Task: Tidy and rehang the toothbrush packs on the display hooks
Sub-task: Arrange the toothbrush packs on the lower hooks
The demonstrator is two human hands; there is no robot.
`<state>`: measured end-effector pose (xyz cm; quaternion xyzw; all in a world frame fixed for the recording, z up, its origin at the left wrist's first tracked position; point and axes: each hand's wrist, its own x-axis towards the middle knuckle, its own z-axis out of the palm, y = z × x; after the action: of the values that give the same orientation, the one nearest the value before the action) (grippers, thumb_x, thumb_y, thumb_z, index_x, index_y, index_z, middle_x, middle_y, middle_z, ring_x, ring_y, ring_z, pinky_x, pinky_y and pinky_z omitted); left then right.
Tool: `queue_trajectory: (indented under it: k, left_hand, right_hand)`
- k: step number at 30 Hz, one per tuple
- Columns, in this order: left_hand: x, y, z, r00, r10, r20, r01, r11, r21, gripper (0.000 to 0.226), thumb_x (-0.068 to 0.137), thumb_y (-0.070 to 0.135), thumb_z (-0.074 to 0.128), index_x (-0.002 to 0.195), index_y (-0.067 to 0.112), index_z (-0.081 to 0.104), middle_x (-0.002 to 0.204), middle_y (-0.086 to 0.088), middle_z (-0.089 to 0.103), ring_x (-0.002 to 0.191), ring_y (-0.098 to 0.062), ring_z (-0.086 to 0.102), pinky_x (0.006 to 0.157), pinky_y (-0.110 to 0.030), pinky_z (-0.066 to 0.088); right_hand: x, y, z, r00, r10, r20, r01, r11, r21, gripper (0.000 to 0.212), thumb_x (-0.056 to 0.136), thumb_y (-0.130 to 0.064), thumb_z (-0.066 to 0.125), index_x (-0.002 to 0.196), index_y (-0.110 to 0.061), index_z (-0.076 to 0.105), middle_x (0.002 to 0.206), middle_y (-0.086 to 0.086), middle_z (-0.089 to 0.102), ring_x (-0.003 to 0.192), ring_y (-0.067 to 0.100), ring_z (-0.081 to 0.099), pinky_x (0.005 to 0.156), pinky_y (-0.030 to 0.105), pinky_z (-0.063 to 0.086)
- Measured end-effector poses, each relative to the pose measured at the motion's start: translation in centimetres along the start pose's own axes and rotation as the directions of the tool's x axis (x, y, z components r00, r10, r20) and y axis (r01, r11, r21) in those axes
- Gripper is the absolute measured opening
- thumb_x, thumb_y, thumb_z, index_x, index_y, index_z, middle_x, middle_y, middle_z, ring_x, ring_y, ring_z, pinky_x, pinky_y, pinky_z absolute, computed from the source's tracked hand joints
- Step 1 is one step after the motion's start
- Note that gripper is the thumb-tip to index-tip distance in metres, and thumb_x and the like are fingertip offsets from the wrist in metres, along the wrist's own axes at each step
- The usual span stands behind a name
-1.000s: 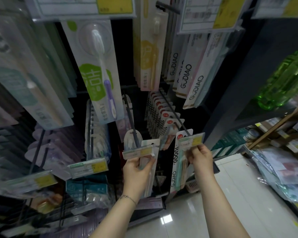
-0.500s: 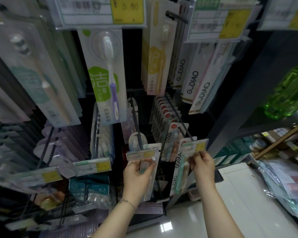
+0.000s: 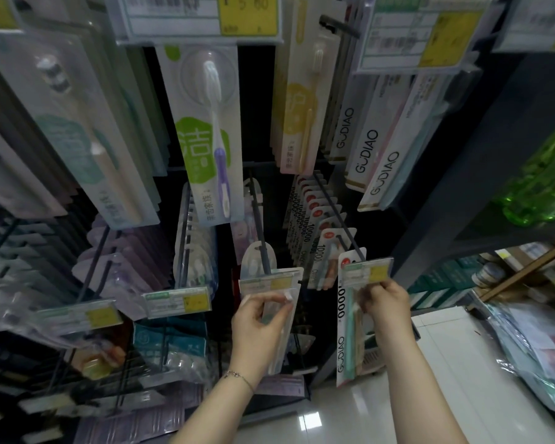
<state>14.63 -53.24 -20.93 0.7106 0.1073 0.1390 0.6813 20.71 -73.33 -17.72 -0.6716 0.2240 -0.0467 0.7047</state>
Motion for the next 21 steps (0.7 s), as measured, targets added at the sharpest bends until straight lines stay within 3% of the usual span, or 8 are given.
queue_trajectory:
  k: [3, 5, 9, 12, 16, 19, 21]
  left_hand:
    - [-0.1, 0.0, 0.0, 1.000, 0.009, 0.011, -0.009, 1.000, -0.004, 0.022, 0.079, 0.006, 0.083, 0.082, 0.027, 0.073, 0.096, 0.012, 0.070, 0.099, -0.007, 0.069, 0.098, -0.033, 0.054]
    - [-0.1, 0.1, 0.0, 1.000, 0.015, 0.015, -0.015, 1.000, -0.004, 0.022, 0.079, 0.007, 0.083, 0.082, 0.026, 0.073, 0.096, 0.011, 0.070, 0.101, -0.007, 0.069, 0.099, -0.033, 0.054]
    - [-0.2, 0.0, 0.1, 0.999, 0.028, 0.022, -0.029, 1.000, 0.011, 0.020, 0.080, 0.007, 0.082, 0.083, 0.024, 0.073, 0.096, 0.012, 0.069, 0.101, -0.006, 0.068, 0.099, -0.034, 0.054]
    - [-0.2, 0.0, 0.2, 0.999, 0.033, 0.023, -0.034, 0.999, 0.021, 0.020, 0.080, 0.008, 0.083, 0.083, 0.025, 0.073, 0.095, 0.011, 0.069, 0.100, -0.006, 0.068, 0.098, -0.033, 0.054]
    - [-0.3, 0.0, 0.4, 0.999, 0.033, 0.025, -0.034, 0.999, 0.031, 0.020, 0.080, 0.008, 0.083, 0.082, 0.025, 0.072, 0.094, 0.012, 0.069, 0.098, -0.006, 0.068, 0.096, -0.032, 0.054]
    - [-0.4, 0.1, 0.5, 0.999, 0.032, 0.036, -0.033, 0.999, 0.034, 0.017, 0.080, 0.008, 0.082, 0.083, 0.022, 0.073, 0.094, 0.013, 0.069, 0.097, -0.006, 0.068, 0.096, -0.031, 0.055]
    - [-0.4, 0.2, 0.5, 0.999, 0.030, 0.034, -0.031, 0.999, 0.028, 0.016, 0.081, 0.007, 0.082, 0.083, 0.020, 0.073, 0.093, 0.014, 0.069, 0.096, -0.006, 0.068, 0.096, -0.030, 0.055]
  right_hand:
    - [0.3, -0.7, -0.2, 0.996, 0.067, 0.059, -0.068, 0.998, 0.014, 0.034, 0.095, 0.011, 0.038, 0.082, -0.010, 0.062, 0.052, -0.004, 0.060, 0.035, -0.002, 0.048, 0.035, 0.013, 0.036]
    - [0.6, -1.0, -0.5, 0.997, 0.041, 0.066, -0.041, 0.999, -0.005, 0.035, 0.093, 0.012, 0.039, 0.079, -0.010, 0.062, 0.048, -0.008, 0.062, 0.038, -0.001, 0.053, 0.038, 0.013, 0.040]
    - [0.6, -0.8, -0.6, 0.998, -0.056, 0.013, 0.057, 0.997, -0.057, 0.040, 0.091, 0.010, 0.043, 0.075, -0.016, 0.069, 0.061, -0.008, 0.069, 0.061, 0.009, 0.061, 0.056, 0.021, 0.047]
    - [0.3, -0.3, -0.1, 0.989, -0.139, -0.046, 0.136, 0.989, -0.062, 0.038, 0.093, 0.009, 0.045, 0.076, -0.017, 0.068, 0.067, -0.006, 0.068, 0.059, 0.000, 0.060, 0.054, 0.015, 0.048]
    - [0.4, 0.7, 0.7, 0.994, -0.094, -0.055, 0.095, 0.996, 0.002, 0.034, 0.096, 0.003, 0.048, 0.079, -0.019, 0.067, 0.069, -0.008, 0.071, 0.070, 0.009, 0.063, 0.066, 0.026, 0.049]
    - [0.5, 1.1, 0.8, 0.998, -0.048, -0.048, 0.050, 0.998, 0.032, 0.035, 0.096, 0.007, 0.046, 0.078, -0.017, 0.065, 0.062, -0.011, 0.070, 0.064, 0.009, 0.062, 0.063, 0.026, 0.048]
    - [0.4, 0.8, 0.7, 0.999, -0.026, -0.038, 0.027, 0.999, 0.036, 0.038, 0.094, 0.011, 0.042, 0.075, -0.014, 0.062, 0.055, -0.011, 0.066, 0.057, 0.009, 0.058, 0.054, 0.020, 0.046]
